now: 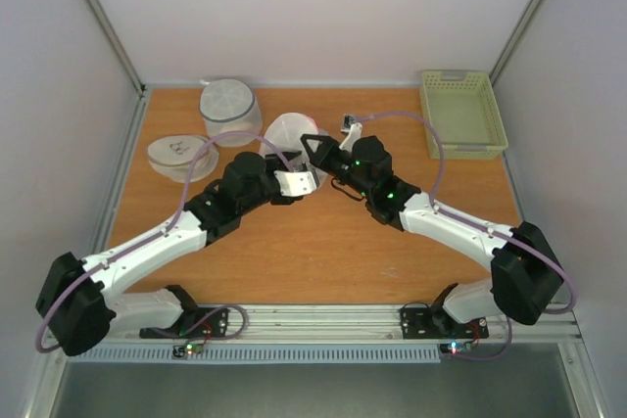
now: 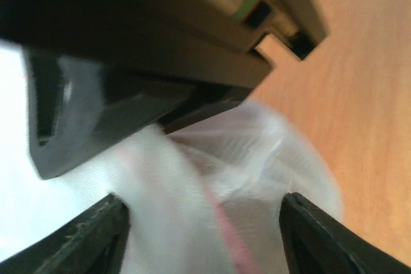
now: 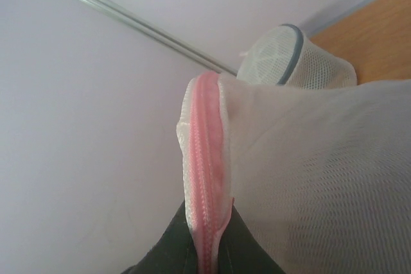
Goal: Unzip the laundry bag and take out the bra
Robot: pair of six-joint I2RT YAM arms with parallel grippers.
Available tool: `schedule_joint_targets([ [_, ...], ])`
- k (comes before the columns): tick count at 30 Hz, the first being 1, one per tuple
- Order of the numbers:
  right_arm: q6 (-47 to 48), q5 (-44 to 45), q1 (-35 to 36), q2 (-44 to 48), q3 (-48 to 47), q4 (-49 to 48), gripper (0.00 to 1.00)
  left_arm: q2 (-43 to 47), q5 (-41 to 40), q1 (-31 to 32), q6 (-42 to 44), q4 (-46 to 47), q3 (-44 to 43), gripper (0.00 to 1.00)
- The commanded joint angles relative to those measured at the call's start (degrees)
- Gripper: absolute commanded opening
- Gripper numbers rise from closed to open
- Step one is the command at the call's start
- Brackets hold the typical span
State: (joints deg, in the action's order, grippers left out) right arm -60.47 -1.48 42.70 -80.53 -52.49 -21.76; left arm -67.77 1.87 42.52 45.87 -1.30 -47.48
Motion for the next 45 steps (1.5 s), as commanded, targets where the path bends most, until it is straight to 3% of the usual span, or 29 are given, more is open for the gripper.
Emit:
schedule_joint_targets([
  [1, -0.2, -0.9, 1.5, 5.5, 0.3, -5.0, 0.01, 0.9, -7.3, 0.0, 4.2, 12.3, 1.8, 0.55],
  [4, 0.5, -1.7, 1.5, 5.9, 0.3, -5.5, 0.01, 1.9, -8.2, 0.0, 4.2, 10.6, 2.5, 0.35],
  [7, 0.8, -2.7, 1.4, 5.8, 0.3, -5.5, 0.01, 2.1, -9.6, 0.0, 3.4, 10.2, 2.1, 0.04],
  [9, 2.2, -2.3, 1.3, 6.3, 0.7, -4.9, 0.04, 3.3, -8.5, 0.0, 1.9, 7.9, 0.9, 0.01],
  [10, 3.5, -2.3, 1.3, 6.6, 0.6, -4.4, 0.14, 4.0, -7.0, 0.0, 1.0, 5.6, 0.0, 0.01],
  [13, 14.2, -4.6, 1.1, 6.9, -1.9, -0.7, 0.65, 6.8, 2.3, -0.1, -2.7, -7.6, -3.6, 0.01],
  [15, 25.7, -8.7, 0.3, 7.8, -4.5, 4.5, 0.94, 8.3, 7.8, -0.1, -4.9, -16.8, -5.6, 0.01],
  [16, 32.3, -10.9, -0.6, 8.8, -5.9, 8.2, 0.98, 8.9, 10.8, -0.3, -6.1, -21.5, -6.3, 0.01],
  [19, 51.1, -22.4, -4.8, 11.7, -9.7, 22.2, 0.98, 11.4, 19.4, -1.3, -6.8, -31.5, -7.2, 0.01],
  [22, 69.4, -27.3, -7.0, 15.4, -12.6, 37.2, 0.99, 14.2, 28.7, -1.8, -2.9, -37.4, -7.0, 0.01],
  [29, 100.5, -40.6, -7.4, 21.6, -14.2, 53.8, 0.99, 14.5, 39.5, -1.9, 7.4, -47.9, -11.3, 0.01],
  [32, 101.1, -44.6, -6.9, 20.5, -14.9, 56.7, 0.97, 14.3, 39.9, -1.9, 6.0, -48.7, -12.3, 0.01],
  [37, 103.6, -41.0, 0.6, 19.8, -13.2, 61.9, 0.91, 15.9, 39.4, -1.9, 3.8, -48.1, -10.8, 0.0],
  [45, 101.5, -44.5, 0.6, 20.5, -7.5, 59.5, 0.82, 19.9, 38.2, -1.8, 1.4, -38.9, -6.9, 0.0],
])
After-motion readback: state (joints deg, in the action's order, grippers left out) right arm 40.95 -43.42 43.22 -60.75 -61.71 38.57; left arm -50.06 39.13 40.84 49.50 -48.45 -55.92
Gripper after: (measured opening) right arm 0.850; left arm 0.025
